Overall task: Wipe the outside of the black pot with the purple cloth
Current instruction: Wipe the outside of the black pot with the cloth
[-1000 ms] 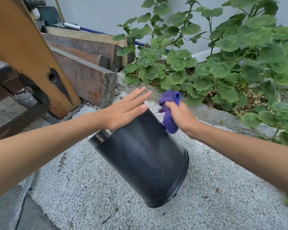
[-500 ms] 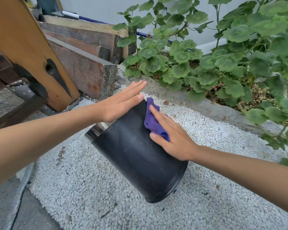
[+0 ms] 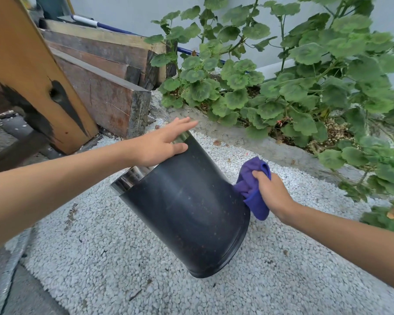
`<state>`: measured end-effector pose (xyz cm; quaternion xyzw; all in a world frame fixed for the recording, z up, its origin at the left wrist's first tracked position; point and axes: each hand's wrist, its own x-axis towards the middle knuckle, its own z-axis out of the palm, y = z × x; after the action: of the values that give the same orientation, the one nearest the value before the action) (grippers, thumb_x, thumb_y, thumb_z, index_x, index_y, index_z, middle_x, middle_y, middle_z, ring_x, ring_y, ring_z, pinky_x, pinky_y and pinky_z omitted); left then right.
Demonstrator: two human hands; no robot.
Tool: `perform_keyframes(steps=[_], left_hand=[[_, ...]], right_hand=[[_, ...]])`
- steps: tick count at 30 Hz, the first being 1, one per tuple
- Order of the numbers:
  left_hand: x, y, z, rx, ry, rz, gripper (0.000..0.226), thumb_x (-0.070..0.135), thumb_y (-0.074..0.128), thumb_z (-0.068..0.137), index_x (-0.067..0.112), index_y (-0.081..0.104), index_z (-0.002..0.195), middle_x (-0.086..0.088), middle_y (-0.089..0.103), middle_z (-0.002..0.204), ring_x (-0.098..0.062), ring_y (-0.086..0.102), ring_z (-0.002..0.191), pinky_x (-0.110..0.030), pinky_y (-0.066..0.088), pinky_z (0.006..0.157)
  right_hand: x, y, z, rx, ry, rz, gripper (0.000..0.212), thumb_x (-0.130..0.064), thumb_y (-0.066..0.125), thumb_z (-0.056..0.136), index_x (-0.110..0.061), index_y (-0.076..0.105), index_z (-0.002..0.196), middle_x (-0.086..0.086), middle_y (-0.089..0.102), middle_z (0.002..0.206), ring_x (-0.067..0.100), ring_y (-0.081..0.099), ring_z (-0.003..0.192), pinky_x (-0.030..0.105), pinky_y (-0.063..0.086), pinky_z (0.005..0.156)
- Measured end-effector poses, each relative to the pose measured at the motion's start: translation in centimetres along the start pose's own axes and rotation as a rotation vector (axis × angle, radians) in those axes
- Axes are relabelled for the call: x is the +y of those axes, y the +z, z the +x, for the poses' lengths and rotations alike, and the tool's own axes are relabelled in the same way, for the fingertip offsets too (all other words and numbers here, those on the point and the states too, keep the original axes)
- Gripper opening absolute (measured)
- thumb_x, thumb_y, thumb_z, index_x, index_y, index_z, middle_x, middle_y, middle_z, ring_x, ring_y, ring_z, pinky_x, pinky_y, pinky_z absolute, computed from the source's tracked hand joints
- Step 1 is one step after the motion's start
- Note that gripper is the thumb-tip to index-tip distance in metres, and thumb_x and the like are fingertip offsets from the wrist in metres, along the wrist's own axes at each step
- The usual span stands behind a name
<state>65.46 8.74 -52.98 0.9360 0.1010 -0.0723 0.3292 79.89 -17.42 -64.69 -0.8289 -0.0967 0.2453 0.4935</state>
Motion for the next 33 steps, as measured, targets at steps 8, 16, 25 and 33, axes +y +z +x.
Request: perform_keyframes(steps=[8, 16, 25, 33], left_hand=[[1.6, 0.5, 0.0, 0.004, -0.002, -0.146, 0.065, 0.013, 0.046, 0.105, 0.058, 0.029, 0.148, 0.019, 0.009, 0.166, -0.002, -0.004, 0.153, -0.05, 0.002, 0.126], [1.5, 0.4, 1.5, 0.02, -0.034, -0.185, 0.065, 0.009, 0.044, 0.104, 0.062, 0.039, 0.141, 0.018, 0.009, 0.167, -0.011, -0.01, 0.154, -0.057, 0.002, 0.124], [2.3, 0.6, 3.9, 0.021, -0.05, -0.152, 0.059, 0.005, 0.044, 0.103, 0.05, 0.048, 0.141, 0.015, 0.014, 0.166, -0.015, -0.015, 0.154, -0.053, -0.008, 0.123], [3.5, 0.5, 5.9, 0.024, -0.095, -0.133, 0.051, 0.006, 0.045, 0.102, 0.043, 0.058, 0.134, 0.009, 0.032, 0.161, -0.017, 0.014, 0.153, -0.038, 0.021, 0.116]], right_hand=[[1.3, 2.9, -1.1, -0.225, 0.104, -0.312, 0.043, -0.063, 0.034, 0.103, -0.031, 0.062, 0.101, 0.0, 0.071, 0.1, 0.022, 0.067, 0.094, 0.036, 0.048, 0.081], [2.0, 2.5, -4.9, -0.236, -0.135, -0.338, 0.059, -0.075, 0.029, 0.086, -0.039, 0.057, 0.123, -0.003, 0.069, 0.113, 0.024, 0.064, 0.107, 0.052, 0.052, 0.096], [3.1, 2.4, -10.7, -0.234, -0.309, -0.659, 0.134, -0.105, 0.037, 0.064, -0.033, -0.022, 0.16, -0.016, 0.0, 0.172, 0.013, 0.004, 0.157, 0.042, 0.024, 0.126], [3.0, 4.1, -11.7, -0.049, -0.339, -0.783, 0.154, -0.105, 0.045, 0.046, -0.03, -0.034, 0.154, -0.002, 0.005, 0.172, 0.021, 0.01, 0.156, 0.045, 0.026, 0.123]])
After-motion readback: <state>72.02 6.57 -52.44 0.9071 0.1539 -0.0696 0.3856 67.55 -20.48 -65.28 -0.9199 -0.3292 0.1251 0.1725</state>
